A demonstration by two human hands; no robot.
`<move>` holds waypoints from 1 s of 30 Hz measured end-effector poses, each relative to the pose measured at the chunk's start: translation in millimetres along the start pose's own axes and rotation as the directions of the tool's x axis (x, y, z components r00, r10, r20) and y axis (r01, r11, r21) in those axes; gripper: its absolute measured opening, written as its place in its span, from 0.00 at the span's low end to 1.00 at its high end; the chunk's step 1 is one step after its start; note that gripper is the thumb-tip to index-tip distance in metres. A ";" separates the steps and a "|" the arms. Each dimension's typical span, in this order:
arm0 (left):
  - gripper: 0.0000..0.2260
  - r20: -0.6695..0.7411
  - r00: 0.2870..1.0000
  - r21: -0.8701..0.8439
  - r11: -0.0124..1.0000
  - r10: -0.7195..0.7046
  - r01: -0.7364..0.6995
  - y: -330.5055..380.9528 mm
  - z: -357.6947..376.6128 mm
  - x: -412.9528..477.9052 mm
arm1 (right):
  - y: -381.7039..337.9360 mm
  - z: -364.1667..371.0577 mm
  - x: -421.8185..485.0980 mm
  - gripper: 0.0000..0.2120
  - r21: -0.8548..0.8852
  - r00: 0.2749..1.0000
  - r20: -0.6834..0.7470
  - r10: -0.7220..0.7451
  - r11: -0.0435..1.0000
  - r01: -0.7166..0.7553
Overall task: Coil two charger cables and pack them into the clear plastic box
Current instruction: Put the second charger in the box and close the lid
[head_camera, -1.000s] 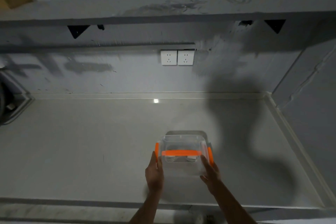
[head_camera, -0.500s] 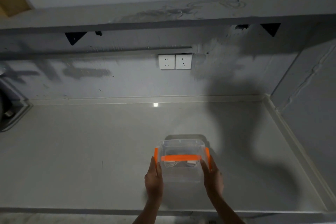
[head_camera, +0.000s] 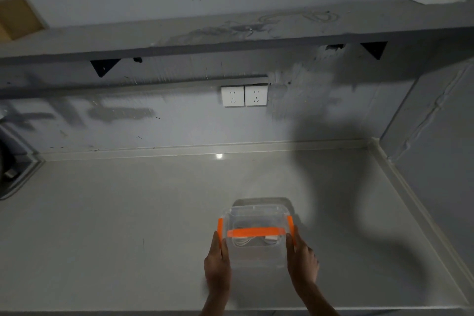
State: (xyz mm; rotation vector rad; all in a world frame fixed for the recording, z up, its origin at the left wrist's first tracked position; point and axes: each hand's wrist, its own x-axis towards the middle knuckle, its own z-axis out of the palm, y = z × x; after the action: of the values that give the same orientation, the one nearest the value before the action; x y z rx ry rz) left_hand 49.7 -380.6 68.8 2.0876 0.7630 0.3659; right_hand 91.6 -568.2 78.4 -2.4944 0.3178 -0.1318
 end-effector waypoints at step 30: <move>0.30 0.585 0.793 0.573 0.603 0.173 -0.554 40.2 81.8 162.8 | -47.5 66.0 151.5 0.27 -0.239 0.834 0.426 -0.350 0.845 0.477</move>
State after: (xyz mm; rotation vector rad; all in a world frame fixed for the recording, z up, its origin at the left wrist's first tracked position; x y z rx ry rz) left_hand 232.2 -346.2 50.5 2.9503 0.1191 -0.3170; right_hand 258.4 -532.5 56.2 -2.8214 -0.4118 0.2371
